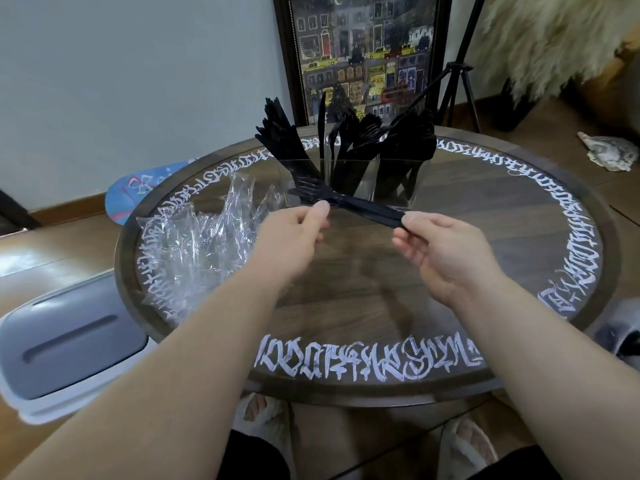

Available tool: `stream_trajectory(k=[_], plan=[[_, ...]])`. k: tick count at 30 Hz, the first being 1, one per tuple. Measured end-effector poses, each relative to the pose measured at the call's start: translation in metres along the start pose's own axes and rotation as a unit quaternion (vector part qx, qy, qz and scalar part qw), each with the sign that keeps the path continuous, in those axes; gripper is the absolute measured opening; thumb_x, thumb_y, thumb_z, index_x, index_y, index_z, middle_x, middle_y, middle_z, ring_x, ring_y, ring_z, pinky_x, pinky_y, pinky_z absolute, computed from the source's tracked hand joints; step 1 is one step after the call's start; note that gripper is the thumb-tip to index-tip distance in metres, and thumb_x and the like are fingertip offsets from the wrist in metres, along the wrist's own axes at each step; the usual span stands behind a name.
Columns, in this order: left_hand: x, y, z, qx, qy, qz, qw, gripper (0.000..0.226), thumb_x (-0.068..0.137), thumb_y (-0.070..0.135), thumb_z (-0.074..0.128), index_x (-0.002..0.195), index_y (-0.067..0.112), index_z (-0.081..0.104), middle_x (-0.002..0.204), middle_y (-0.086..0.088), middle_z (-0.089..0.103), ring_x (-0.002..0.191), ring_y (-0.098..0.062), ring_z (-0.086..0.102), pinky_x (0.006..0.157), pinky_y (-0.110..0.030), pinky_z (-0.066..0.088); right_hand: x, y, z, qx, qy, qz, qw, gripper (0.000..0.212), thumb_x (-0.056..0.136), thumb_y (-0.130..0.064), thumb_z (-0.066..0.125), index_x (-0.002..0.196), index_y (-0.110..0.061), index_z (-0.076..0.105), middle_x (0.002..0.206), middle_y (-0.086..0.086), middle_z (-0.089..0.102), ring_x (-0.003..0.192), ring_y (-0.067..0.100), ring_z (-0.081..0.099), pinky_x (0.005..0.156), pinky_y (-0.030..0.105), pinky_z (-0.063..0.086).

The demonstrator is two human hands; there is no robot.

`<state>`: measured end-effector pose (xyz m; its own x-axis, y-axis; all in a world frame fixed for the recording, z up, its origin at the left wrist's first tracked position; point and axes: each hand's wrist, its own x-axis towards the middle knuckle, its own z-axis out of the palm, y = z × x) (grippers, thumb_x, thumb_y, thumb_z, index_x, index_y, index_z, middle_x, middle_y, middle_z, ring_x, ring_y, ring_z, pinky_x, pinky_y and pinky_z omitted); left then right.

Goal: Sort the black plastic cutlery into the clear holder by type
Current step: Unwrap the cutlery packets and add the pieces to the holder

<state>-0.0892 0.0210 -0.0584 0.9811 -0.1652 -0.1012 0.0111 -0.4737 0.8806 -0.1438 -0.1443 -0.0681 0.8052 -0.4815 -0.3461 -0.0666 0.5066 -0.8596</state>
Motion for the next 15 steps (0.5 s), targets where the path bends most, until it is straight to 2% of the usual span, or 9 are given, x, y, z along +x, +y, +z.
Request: stream_trajectory(k=[2,5,10,12,15], plan=[[0.004,0.003,0.011,-0.134,-0.009,-0.025,0.991,0.025,0.098,0.037,0.047,0.084,0.027,0.064,0.095,0.009,0.07,0.085,-0.007,0.062,0.071,-0.027,0.047,-0.004,0.004,0.002,-0.058,-0.045,0.002,0.997,0.012,0.088,0.005,0.059,0.077,-0.002,0.061,0.069,0.01,0.059,0.051,0.01,0.063,0.053,0.021,0.056],[0.01,0.007,0.024,-0.241,-0.012,-0.046,0.969,0.024,0.1,0.027,0.046,0.083,0.022,0.063,0.094,0.005,0.07,0.088,-0.01,0.062,0.069,-0.027,0.044,-0.009,0.009,0.003,-0.169,-0.096,-0.011,0.981,0.013,0.086,0.007,0.06,0.075,-0.001,0.06,0.068,0.013,0.061,0.052,0.014,0.064,0.054,0.024,0.057],[0.009,0.012,0.038,-0.305,-0.038,-0.067,0.949,0.023,0.101,0.017,0.044,0.082,0.014,0.058,0.081,0.001,0.066,0.082,-0.014,0.061,0.08,-0.036,0.048,-0.013,0.015,0.004,-0.29,-0.141,-0.048,0.945,0.016,0.084,0.007,0.063,0.073,-0.004,0.057,0.07,0.018,0.065,0.056,0.019,0.066,0.057,0.03,0.059],[0.01,0.014,0.04,-0.321,-0.036,-0.063,0.944,0.024,0.101,0.013,0.043,0.081,0.012,0.057,0.079,0.001,0.061,0.075,-0.011,0.062,0.075,-0.03,0.05,-0.012,0.017,0.003,-0.338,-0.152,-0.062,0.927,0.015,0.084,0.004,0.065,0.074,-0.004,0.059,0.068,0.016,0.065,0.058,0.021,0.067,0.061,0.035,0.059],[0.009,0.014,0.04,-0.298,-0.051,-0.038,0.952,0.031,0.101,0.009,0.042,0.073,0.008,0.056,0.091,0.005,0.063,0.069,-0.007,0.063,0.063,-0.02,0.051,-0.01,0.015,0.001,-0.402,-0.17,-0.08,0.896,0.006,0.083,-0.003,0.069,0.079,-0.004,0.064,0.069,0.015,0.068,0.064,0.024,0.07,0.069,0.041,0.06]])
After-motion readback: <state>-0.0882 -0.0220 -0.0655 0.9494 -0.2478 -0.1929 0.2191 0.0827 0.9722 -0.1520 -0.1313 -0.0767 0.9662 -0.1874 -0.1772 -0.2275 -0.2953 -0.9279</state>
